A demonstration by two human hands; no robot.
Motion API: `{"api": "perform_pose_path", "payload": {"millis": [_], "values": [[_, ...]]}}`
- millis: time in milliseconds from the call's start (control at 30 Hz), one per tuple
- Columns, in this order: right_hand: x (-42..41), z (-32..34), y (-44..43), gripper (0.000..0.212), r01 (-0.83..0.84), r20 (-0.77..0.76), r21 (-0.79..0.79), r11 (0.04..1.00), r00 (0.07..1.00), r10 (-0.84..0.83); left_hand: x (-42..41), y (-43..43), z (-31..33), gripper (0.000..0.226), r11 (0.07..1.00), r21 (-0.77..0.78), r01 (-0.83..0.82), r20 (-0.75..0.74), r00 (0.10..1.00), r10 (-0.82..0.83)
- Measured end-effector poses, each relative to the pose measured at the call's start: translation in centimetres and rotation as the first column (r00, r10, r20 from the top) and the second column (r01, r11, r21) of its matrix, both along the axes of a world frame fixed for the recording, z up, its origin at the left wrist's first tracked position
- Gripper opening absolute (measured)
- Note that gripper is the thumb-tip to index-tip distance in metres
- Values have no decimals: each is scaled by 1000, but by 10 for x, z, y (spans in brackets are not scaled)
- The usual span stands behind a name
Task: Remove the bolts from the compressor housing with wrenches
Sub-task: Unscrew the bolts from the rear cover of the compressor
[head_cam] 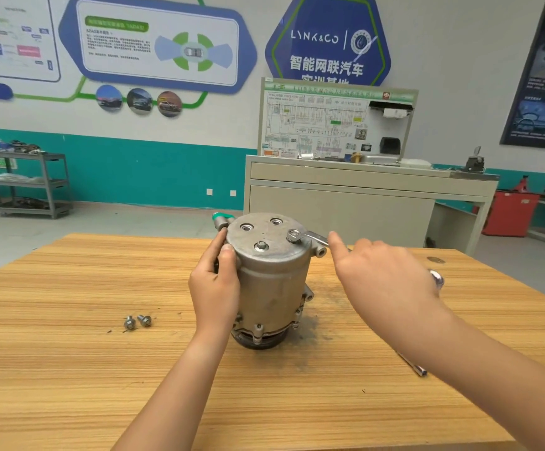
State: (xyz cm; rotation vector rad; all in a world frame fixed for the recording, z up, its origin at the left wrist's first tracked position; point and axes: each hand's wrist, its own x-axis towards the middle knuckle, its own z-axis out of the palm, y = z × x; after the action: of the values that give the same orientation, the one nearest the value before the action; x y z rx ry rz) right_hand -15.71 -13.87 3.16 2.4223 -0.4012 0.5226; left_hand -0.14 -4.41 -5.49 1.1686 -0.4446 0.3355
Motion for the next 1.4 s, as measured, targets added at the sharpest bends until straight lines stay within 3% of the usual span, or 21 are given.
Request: {"api": "perform_pose_path", "payload": {"millis": [100,233,333,467,633,733,833,900,967,1033,1133,1200,1233,1400], "values": [[-3,-14,-7,53,2,231,-170,985,972,38,1,0,1,33,1000,1,13,7,1000,-13],[15,-31,-70,27,-286,503,-282,916,768,396,4,2,2,32,1000,10,13,0,1000,-13],[48,-30,-102,18,-390,623,-244,888,639,451,4,0,5,31,999,50,20,22,1000,-21],[96,-11,-111,21,-474,558,-171,864,676,482,2,-4,11,30,995,94,33,55,998,-38],[125,17,-99,21,-573,366,-239,784,695,619,3,-6,14,29,994,103,35,64,997,-41],[114,23,-98,16,-587,620,-69,806,608,496,5,-5,12,30,995,91,33,46,998,-38],[83,26,-92,23,-648,796,281,708,569,205,7,-3,9,32,997,66,26,22,999,-28],[54,21,-81,23,-626,733,313,714,637,238,7,-2,8,32,998,55,25,18,999,-26],[27,8,-68,24,-469,528,250,847,799,287,6,-2,7,32,998,47,31,15,999,-32],[7,-3,-53,27,-230,258,194,954,950,177,4,-3,8,32,998,49,33,18,999,-34],[-7,-13,-34,31,-90,65,129,987,995,82,2,-5,9,32,997,62,39,23,999,-40],[-11,-7,-27,43,-121,115,91,988,987,110,2,-5,9,32,997,70,35,29,999,-38],[-10,-6,-27,47,-60,81,60,996,995,55,2,-5,9,32,997,72,32,32,999,-35],[-10,-10,-34,52,-24,40,17,1000,999,23,3,-3,6,32,999,54,8,21,1000,-9]]}}
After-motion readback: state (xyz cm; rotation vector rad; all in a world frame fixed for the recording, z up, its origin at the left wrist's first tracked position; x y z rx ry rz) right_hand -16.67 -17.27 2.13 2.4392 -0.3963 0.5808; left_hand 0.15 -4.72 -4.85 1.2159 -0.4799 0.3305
